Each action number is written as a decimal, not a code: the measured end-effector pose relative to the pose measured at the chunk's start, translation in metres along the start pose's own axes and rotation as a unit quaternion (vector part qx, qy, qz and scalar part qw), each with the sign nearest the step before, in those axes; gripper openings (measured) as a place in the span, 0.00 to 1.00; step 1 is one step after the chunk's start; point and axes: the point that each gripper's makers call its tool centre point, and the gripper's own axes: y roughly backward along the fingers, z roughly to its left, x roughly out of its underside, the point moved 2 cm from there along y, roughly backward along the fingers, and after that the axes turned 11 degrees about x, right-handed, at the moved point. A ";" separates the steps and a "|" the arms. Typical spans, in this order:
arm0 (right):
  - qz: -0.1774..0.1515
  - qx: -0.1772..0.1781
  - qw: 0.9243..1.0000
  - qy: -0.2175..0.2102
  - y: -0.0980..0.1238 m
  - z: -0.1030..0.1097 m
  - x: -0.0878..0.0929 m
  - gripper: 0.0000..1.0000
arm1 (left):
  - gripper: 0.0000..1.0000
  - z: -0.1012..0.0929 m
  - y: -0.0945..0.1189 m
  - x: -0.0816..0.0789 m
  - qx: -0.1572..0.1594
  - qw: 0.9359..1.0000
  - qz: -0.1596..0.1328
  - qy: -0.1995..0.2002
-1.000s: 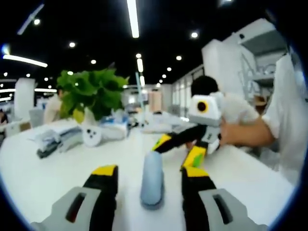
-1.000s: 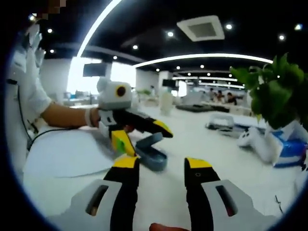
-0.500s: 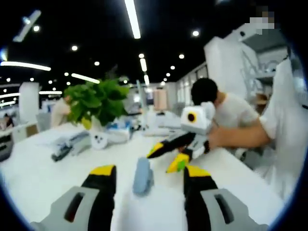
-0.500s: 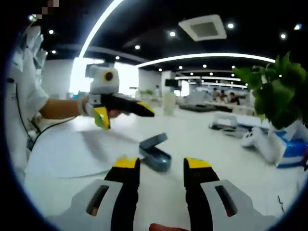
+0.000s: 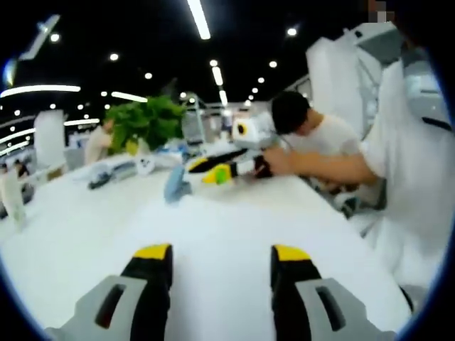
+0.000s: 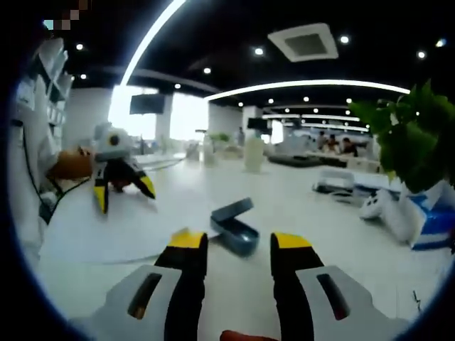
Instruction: Pick up the paper insert the paper into the punch align the paper edges press the punch to punch holes
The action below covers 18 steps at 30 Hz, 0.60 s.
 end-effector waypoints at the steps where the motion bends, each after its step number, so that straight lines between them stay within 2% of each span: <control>1: 0.000 0.001 1.000 -0.002 0.000 0.000 0.000 0.38 | 0.55 0.000 0.000 0.002 -0.001 1.000 -0.001 0.001; 5: 0.000 0.002 1.000 -0.008 0.001 -0.001 0.000 0.38 | 0.54 0.007 0.005 0.000 -0.011 1.000 -0.021 0.011; 9: 0.013 -0.004 1.000 -0.006 -0.001 0.000 0.003 0.38 | 0.54 0.008 0.005 0.000 -0.015 0.999 -0.027 0.013; 12: 0.023 -0.015 1.000 0.000 -0.002 0.003 0.005 0.38 | 0.54 0.006 0.002 0.003 -0.016 1.000 -0.018 0.006; 14: 0.033 -0.035 0.999 0.004 -0.003 0.006 0.006 0.39 | 0.54 0.003 0.000 0.007 -0.014 1.000 -0.006 -0.001; 18: 0.064 -0.064 0.996 0.026 -0.009 -0.001 0.017 0.40 | 0.53 0.004 -0.002 0.008 -0.009 1.000 -0.002 0.000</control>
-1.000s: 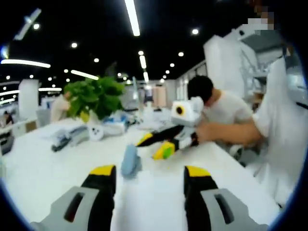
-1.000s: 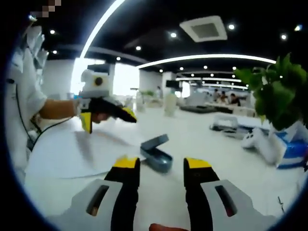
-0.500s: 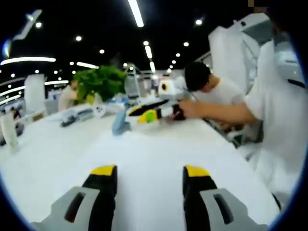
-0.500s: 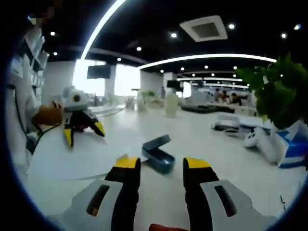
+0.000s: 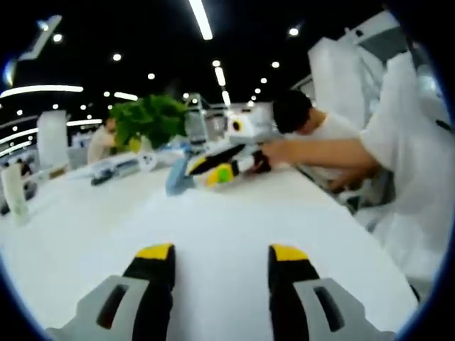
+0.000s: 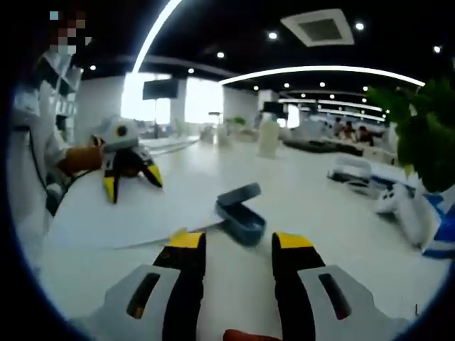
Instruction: Pick up the paper insert the paper into the punch align the paper edges press the punch to punch holes
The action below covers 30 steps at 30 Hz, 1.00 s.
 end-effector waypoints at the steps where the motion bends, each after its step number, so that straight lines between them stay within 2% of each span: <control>1: 0.002 -0.003 1.000 0.001 -0.001 -0.002 0.001 0.41 | 0.54 0.001 0.000 0.000 0.000 1.000 0.000 0.001; 4: 0.000 -0.025 1.000 0.006 -0.005 -0.005 -0.001 0.41 | 0.54 0.002 0.000 0.001 -0.001 1.000 -0.001 0.003; 9: 0.004 -0.092 0.996 0.021 -0.016 -0.002 -0.001 0.42 | 0.54 0.002 -0.001 0.001 0.000 1.000 -0.001 0.008; 12: 0.011 -0.110 0.993 0.041 -0.020 -0.001 0.003 0.41 | 0.54 0.001 -0.002 0.001 0.000 1.000 -0.001 0.012; 18: -0.006 -0.133 0.990 0.040 -0.026 -0.003 -0.001 0.41 | 0.54 0.001 -0.003 0.002 0.000 1.000 -0.001 0.021; 25: -0.012 -0.144 0.988 0.051 -0.029 -0.002 0.000 0.34 | 0.53 -0.001 -0.003 0.002 0.003 1.000 -0.001 0.023; 30: -0.016 -0.148 0.987 0.053 -0.028 -0.001 -0.002 0.24 | 0.53 -0.001 -0.004 0.002 0.005 1.000 -0.001 0.024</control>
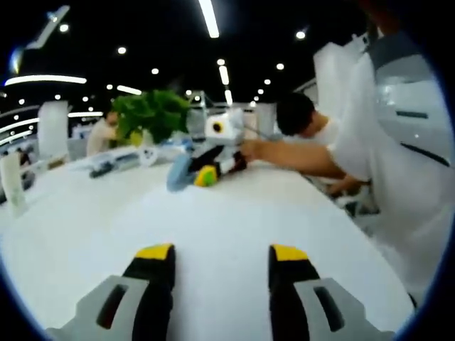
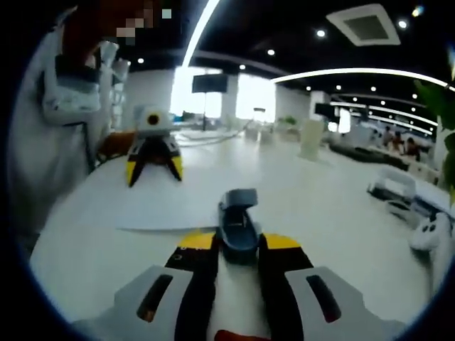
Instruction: Pick up the paper insert the paper into the punch align the paper edges press the punch to punch holes
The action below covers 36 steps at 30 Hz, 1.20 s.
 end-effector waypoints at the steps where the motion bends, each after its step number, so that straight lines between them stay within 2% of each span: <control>1: 0.001 0.000 1.000 -0.001 0.000 0.000 0.000 0.24 | 0.53 0.000 0.000 0.000 0.000 1.000 0.000 0.000; 20: -0.003 0.001 1.000 0.007 0.000 0.002 -0.001 0.23 | 0.53 -0.002 0.003 0.000 -0.002 1.000 0.000 0.002; 36: -0.001 -0.019 1.000 0.018 0.005 0.015 -0.002 0.23 | 0.52 0.000 0.003 0.000 -0.005 1.000 -0.001 0.004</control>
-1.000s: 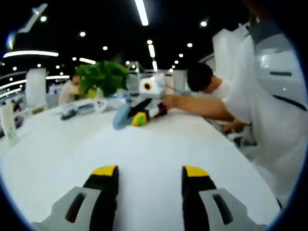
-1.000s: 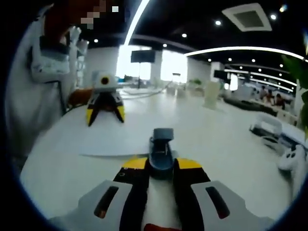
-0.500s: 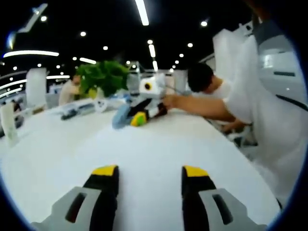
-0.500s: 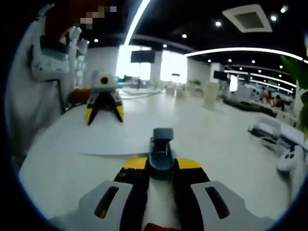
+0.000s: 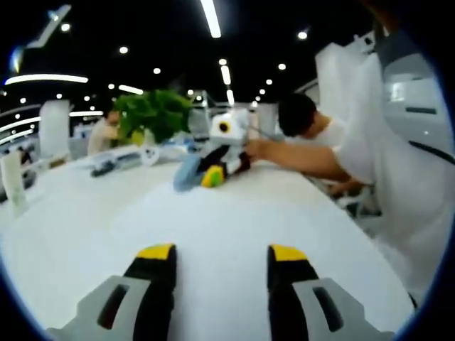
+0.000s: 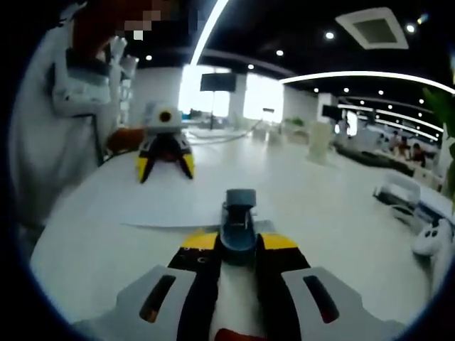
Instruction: Pick up the paper insert the paper into the punch align the paper edges press the punch to punch holes
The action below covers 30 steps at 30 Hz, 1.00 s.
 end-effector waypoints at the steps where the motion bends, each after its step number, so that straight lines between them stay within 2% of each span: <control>1: 0.000 0.000 1.000 0.000 0.000 0.001 0.000 0.23 | 0.52 0.000 0.000 0.000 0.000 1.000 0.000 0.000; 7: 0.000 -0.005 1.000 0.000 0.002 0.005 0.000 0.23 | 0.52 0.001 0.001 0.000 0.000 1.000 0.000 0.000; 19: -0.002 -0.004 1.000 0.002 -0.003 0.000 -0.001 0.23 | 0.52 0.003 0.001 0.000 0.000 1.000 0.000 0.000; 30: -0.004 -0.019 1.000 0.002 0.001 0.003 0.001 0.23 | 0.52 0.003 0.000 0.000 -0.001 1.000 0.000 0.000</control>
